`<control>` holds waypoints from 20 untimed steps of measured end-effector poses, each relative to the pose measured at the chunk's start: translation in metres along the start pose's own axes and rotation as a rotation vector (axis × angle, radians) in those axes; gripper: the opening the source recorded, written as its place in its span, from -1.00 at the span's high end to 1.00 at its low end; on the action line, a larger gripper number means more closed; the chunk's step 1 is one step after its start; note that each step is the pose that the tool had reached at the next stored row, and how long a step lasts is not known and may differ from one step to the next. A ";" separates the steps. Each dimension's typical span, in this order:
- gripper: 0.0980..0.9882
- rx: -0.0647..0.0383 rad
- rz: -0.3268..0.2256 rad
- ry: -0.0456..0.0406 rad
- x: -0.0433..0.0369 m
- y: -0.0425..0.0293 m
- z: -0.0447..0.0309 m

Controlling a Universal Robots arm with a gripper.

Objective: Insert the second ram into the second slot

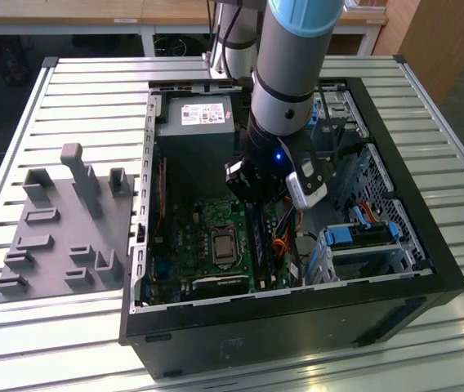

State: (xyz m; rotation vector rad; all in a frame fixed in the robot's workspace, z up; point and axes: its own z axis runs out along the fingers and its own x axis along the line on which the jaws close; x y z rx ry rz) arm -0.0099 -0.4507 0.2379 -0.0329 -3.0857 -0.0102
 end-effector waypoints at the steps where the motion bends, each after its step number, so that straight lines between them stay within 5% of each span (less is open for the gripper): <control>1: 0.91 0.000 0.000 0.0000 -0.0001 0.0000 0.0018; 8: 0.91 -0.002 -0.006 0.0001 -0.0006 -0.0001 0.0106; 20: 0.91 -0.001 -0.008 0.0002 -0.0036 -0.0052 0.0138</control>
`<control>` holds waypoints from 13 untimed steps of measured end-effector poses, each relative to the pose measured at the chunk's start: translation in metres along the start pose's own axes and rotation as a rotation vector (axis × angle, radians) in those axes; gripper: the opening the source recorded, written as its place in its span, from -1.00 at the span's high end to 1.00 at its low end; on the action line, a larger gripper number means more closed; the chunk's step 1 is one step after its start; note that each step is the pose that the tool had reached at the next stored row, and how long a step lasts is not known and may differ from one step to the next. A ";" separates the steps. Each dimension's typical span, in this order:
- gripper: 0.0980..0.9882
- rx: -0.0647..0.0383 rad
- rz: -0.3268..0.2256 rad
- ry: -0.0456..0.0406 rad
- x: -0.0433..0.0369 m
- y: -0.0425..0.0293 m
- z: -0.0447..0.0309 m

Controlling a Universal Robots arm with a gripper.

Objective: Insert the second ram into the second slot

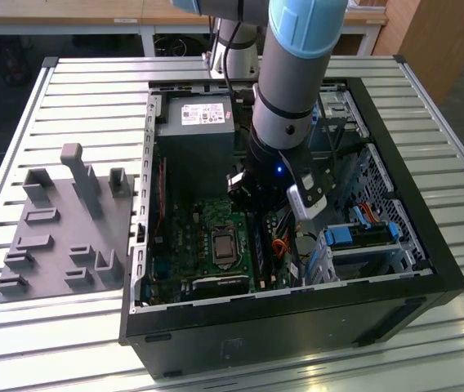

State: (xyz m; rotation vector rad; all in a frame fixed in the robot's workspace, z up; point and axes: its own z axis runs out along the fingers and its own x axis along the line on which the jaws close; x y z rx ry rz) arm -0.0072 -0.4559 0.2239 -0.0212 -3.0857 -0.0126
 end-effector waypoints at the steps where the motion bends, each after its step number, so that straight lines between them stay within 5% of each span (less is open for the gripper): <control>1: 0.91 0.000 0.000 0.0000 -0.0003 -0.0012 0.0001; 13: 0.91 0.000 0.000 0.0000 -0.0027 -0.0037 0.0038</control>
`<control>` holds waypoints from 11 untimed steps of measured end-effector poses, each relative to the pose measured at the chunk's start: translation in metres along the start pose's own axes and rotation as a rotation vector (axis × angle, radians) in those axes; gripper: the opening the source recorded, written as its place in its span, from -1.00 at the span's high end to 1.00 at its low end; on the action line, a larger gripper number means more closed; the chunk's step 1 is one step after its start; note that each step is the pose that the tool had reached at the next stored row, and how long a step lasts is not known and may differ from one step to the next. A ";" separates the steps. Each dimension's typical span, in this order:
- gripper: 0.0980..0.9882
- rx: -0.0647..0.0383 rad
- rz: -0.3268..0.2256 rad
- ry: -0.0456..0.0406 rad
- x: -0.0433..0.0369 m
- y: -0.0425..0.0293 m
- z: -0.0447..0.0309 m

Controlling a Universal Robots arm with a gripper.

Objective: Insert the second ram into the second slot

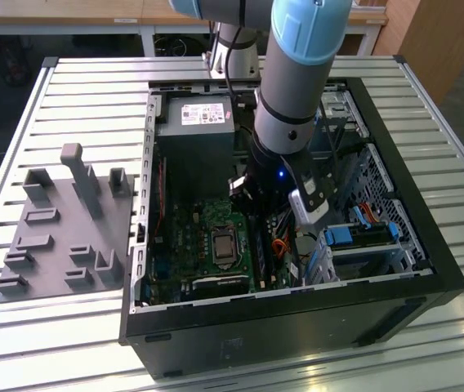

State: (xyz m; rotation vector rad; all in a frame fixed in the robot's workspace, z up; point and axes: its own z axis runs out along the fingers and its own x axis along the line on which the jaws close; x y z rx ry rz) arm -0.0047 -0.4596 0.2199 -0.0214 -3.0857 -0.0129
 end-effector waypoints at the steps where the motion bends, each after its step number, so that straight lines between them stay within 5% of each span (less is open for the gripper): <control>1: 0.91 0.000 0.000 0.0000 0.0000 0.0000 0.0006; 11: 0.91 -0.002 0.000 0.0001 -0.0002 -0.0001 0.0030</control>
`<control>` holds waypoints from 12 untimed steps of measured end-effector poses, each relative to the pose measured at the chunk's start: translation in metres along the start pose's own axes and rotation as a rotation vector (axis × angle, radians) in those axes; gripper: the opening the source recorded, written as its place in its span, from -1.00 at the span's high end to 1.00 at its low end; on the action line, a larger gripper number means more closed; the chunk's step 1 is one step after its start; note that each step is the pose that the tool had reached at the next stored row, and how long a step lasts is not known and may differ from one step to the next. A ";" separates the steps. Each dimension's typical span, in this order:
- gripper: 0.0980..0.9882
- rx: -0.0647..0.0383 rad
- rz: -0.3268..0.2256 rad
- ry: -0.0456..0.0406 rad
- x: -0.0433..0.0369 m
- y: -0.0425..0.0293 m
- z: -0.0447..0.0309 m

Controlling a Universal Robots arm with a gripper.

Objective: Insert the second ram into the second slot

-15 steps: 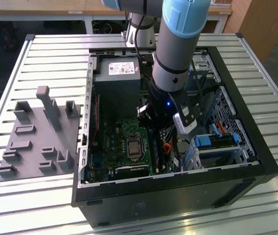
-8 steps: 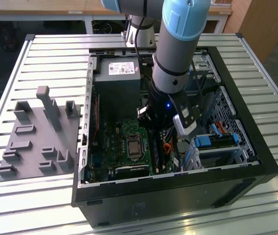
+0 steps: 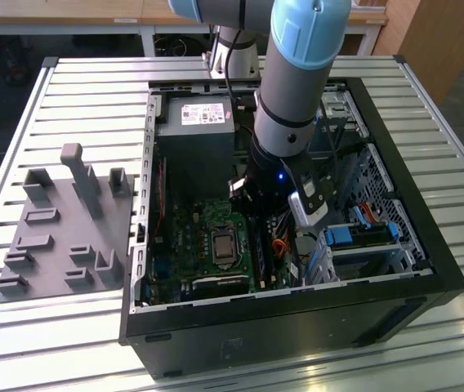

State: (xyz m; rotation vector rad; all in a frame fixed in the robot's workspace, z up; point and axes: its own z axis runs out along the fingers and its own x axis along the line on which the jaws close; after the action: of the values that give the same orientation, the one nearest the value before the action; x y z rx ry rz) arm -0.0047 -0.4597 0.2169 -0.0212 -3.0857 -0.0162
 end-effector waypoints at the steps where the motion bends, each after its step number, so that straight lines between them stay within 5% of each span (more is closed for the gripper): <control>1: 0.91 0.000 0.000 0.0000 0.0000 0.0000 0.0003; 12: 0.91 0.000 0.000 0.0000 -0.0001 0.0000 0.0023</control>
State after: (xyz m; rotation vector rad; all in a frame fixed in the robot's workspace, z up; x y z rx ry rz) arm -0.0047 -0.4596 0.2146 -0.0212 -3.0857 -0.0162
